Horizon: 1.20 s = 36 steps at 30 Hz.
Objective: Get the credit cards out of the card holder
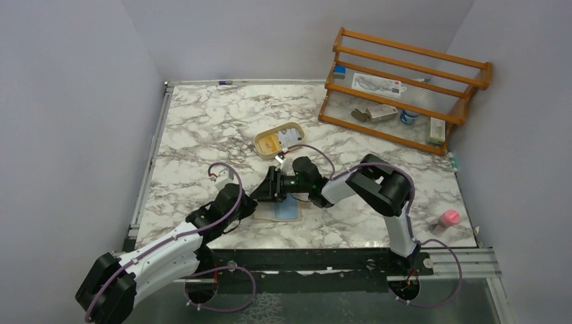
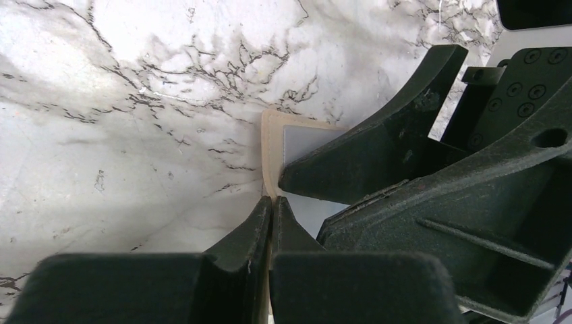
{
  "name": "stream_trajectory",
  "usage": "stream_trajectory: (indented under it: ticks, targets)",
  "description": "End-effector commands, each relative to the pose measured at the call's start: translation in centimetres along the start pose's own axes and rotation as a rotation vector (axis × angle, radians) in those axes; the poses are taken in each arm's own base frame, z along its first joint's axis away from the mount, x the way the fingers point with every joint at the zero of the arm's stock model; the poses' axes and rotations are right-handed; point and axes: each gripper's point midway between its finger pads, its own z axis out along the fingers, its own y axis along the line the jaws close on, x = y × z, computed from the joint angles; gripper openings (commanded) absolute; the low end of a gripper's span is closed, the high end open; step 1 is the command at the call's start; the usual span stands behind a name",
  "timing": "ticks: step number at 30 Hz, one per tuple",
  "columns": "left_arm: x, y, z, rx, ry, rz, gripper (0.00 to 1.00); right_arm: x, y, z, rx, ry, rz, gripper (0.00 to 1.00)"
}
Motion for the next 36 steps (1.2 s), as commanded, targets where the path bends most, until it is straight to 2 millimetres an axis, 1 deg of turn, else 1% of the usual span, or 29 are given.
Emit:
stream_trajectory:
  ticks: [1,9,15,20,22,24,29,33,36]
  targets:
    - [-2.3,-2.6,-0.2,0.078,-0.083,-0.036,0.00,0.0,-2.1,-0.6,0.155,0.006,-0.014,0.62]
    - [-2.8,-3.0,-0.6,0.091,-0.099,-0.035,0.00,-0.5,-4.0,-1.1,0.351,0.056,-0.062,0.63]
    - [-3.3,-3.1,-1.1,0.090,-0.116,-0.027,0.00,0.5,-5.4,-2.1,0.425,0.088,-0.043,0.63]
    - [-3.9,-3.0,-1.5,0.083,-0.138,-0.020,0.00,1.5,-5.7,-3.8,0.466,0.103,-0.038,0.63]
    - [-4.0,-3.0,-1.6,0.083,-0.142,-0.019,0.00,1.7,-5.6,-4.7,0.489,0.102,-0.048,0.63]
    - [-4.0,-3.0,-1.6,0.082,-0.144,-0.019,0.00,1.5,-4.9,-5.8,0.507,0.091,-0.066,0.63]
    - [-3.9,-2.7,-1.4,0.073,-0.146,-0.008,0.00,1.5,-3.5,-9.0,0.579,0.073,-0.119,0.64]
    - [-3.8,-2.2,-1.2,0.060,-0.148,0.000,0.00,0.6,-1.8,-12.0,0.648,0.022,-0.173,0.65]
    - [-3.5,-1.8,-0.9,0.050,-0.144,0.003,0.00,-0.4,-0.3,-13.2,0.665,-0.019,-0.213,0.65]
